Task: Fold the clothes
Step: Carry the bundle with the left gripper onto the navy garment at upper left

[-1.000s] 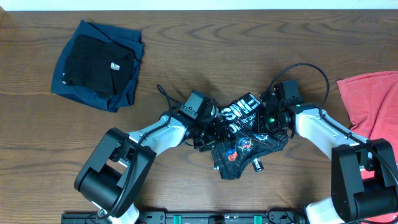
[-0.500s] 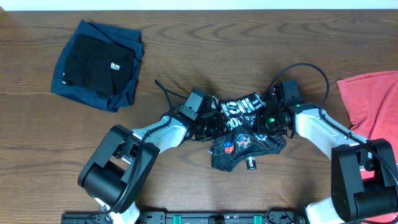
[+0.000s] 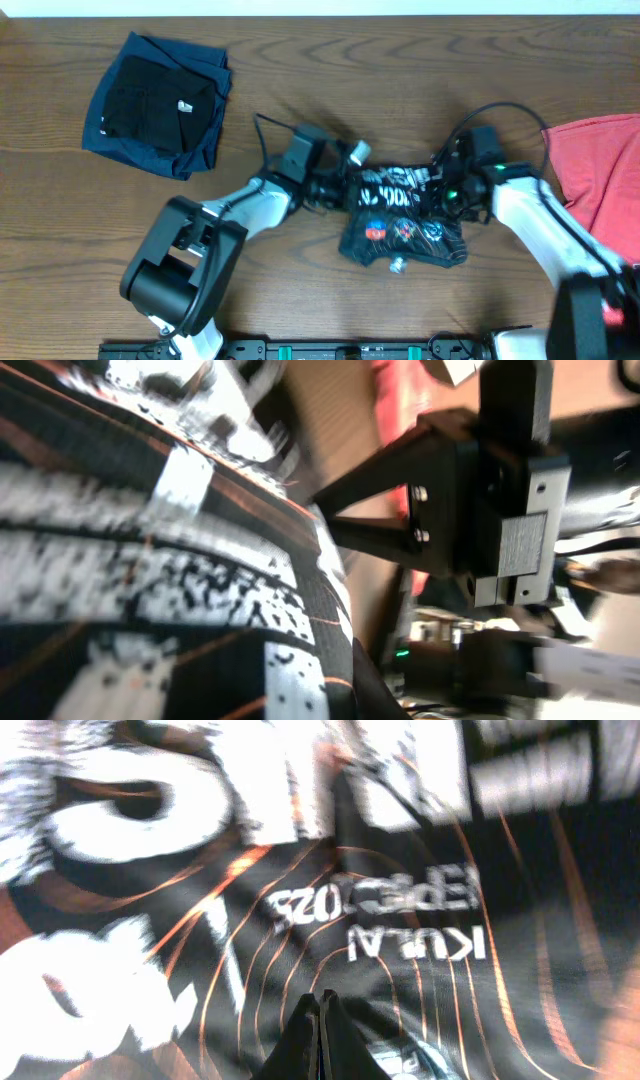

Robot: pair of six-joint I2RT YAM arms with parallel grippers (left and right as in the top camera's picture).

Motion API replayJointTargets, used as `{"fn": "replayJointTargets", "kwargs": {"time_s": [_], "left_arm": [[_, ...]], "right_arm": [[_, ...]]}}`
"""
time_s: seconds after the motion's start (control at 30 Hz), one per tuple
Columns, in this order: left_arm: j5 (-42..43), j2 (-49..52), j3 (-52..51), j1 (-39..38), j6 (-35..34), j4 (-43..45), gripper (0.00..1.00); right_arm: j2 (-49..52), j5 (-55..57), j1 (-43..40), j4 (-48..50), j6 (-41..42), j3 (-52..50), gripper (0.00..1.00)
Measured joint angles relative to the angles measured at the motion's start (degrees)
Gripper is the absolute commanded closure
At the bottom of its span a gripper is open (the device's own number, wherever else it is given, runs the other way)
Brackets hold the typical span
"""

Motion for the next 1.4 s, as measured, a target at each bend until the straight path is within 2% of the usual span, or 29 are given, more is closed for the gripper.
{"fn": "replayJointTargets", "kwargs": {"time_s": [0.13,0.3,0.5,0.7,0.9,1.13,1.27,1.3,1.33,1.37,1.4], "left_arm": [[5.3,0.0,6.3,5.3,-1.9,3.5,0.94],[6.2,0.0,17.4,13.7,-10.1,9.4,0.94],[0.9,0.0,30.3,23.8,-18.4,10.8,0.94],[-6.3,-0.4,35.0,30.6,-20.4,11.0,0.94],[-10.9,-0.4,35.1,36.7,-16.8,8.6,0.94],[-13.3,1.9,35.5,45.6,-3.8,-10.9,0.94],[-14.9,3.8,35.5,49.9,3.1,-24.0,0.83],[-15.8,4.0,35.5,50.9,4.6,-28.0,0.72],[-16.7,4.0,35.5,51.6,5.9,-31.7,0.66],[-18.2,4.0,35.5,52.4,6.7,-35.7,0.57],[-19.5,4.0,35.5,53.0,7.6,-38.5,0.41]], "right_arm": [[-9.7,0.3,-1.3,-0.4,-0.2,3.8,0.96],[-18.8,0.3,-1.4,-1.9,-0.2,5.3,0.95],[-20.0,0.4,-1.4,-5.3,0.1,5.2,0.96],[-20.0,0.4,-1.4,-5.5,0.3,5.2,0.96],[-20.0,0.4,-1.4,-6.8,0.7,5.2,0.97],[-20.0,0.4,-1.4,-9.6,0.9,5.2,0.98],[-20.0,0.4,-1.4,-9.6,0.9,5.2,0.98],[-20.0,0.4,-1.4,-9.5,0.9,5.2,0.98],[-19.9,0.4,-1.4,-9.4,0.9,5.2,0.98],[-19.9,0.4,-1.4,-9.5,0.9,5.2,0.98],[-19.9,0.4,-1.4,-9.5,0.9,5.2,0.98]]}}
